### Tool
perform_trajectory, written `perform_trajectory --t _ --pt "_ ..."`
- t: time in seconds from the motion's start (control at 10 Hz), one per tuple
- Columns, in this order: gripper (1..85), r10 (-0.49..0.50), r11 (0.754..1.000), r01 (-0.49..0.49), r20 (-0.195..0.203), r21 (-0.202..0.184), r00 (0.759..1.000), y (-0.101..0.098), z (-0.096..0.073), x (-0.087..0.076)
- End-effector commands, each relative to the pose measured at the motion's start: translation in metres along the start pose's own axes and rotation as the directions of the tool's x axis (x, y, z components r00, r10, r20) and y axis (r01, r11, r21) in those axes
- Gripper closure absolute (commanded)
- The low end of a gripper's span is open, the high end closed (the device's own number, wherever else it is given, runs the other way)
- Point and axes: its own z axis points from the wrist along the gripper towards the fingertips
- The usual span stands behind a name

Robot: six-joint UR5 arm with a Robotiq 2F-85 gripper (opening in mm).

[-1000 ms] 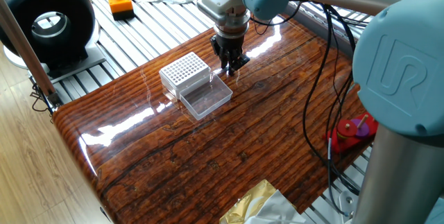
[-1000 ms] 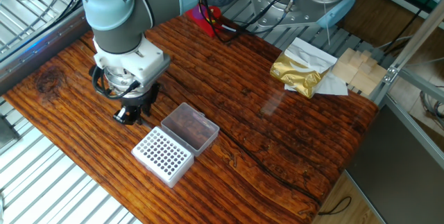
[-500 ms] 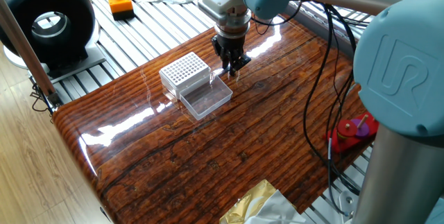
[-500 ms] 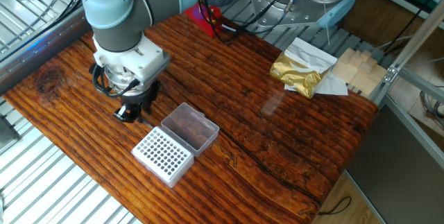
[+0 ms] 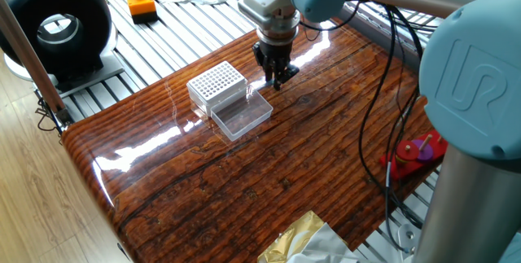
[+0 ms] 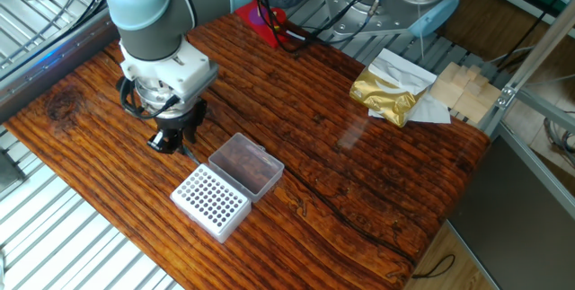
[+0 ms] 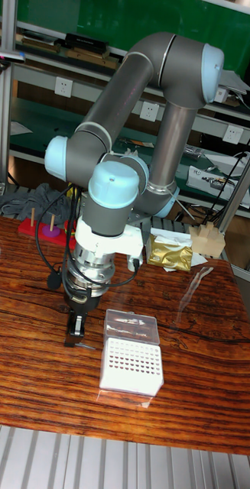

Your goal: Insert a medium pipette tip into the holder for medium pipette tips

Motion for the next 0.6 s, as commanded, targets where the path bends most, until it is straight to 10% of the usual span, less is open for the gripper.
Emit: perform_trajectory --t 0.0,0.5 --pt "53.3 0.001 1.0 -0.001 0.012 0.007 1.0 0.0021 0.0023 0.0047" --pt "63.0 0.044 0.999 -0.044 0.005 0.011 0.999 -0.002 -0.0044 0.0027"
